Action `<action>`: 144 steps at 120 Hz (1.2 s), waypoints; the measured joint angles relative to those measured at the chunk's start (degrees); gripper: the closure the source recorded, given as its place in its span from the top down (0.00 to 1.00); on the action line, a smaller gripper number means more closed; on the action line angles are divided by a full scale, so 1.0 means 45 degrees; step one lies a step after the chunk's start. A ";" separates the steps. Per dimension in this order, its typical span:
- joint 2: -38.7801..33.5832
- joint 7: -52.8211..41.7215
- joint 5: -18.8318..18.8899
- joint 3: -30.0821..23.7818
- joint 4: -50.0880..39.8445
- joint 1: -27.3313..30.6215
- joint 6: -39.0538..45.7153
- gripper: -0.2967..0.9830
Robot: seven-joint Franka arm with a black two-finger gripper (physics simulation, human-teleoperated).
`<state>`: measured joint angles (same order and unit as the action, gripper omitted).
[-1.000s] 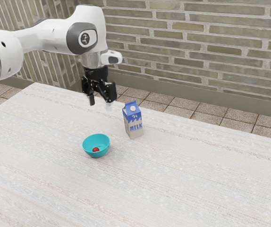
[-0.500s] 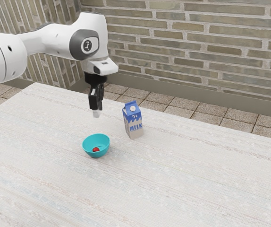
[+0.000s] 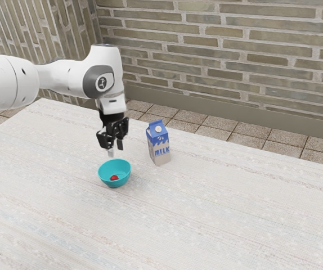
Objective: Take strawberry from the bowl
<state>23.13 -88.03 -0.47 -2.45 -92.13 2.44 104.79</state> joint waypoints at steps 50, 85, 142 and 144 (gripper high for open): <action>0.0906 -0.1887 -0.0107 0.0352 -0.0896 0.0283 0.2107 0.44; 0.1288 -0.2456 -0.0144 0.0512 -0.0921 0.0249 0.2367 0.43; 0.1747 -0.2861 -0.0293 0.0739 -0.0938 0.0001 0.2408 0.44; 0.1773 -0.2869 -0.0297 0.0739 -0.0938 0.0002 0.2410 0.44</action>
<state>31.11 -100.93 -1.80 0.88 -96.35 2.45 115.64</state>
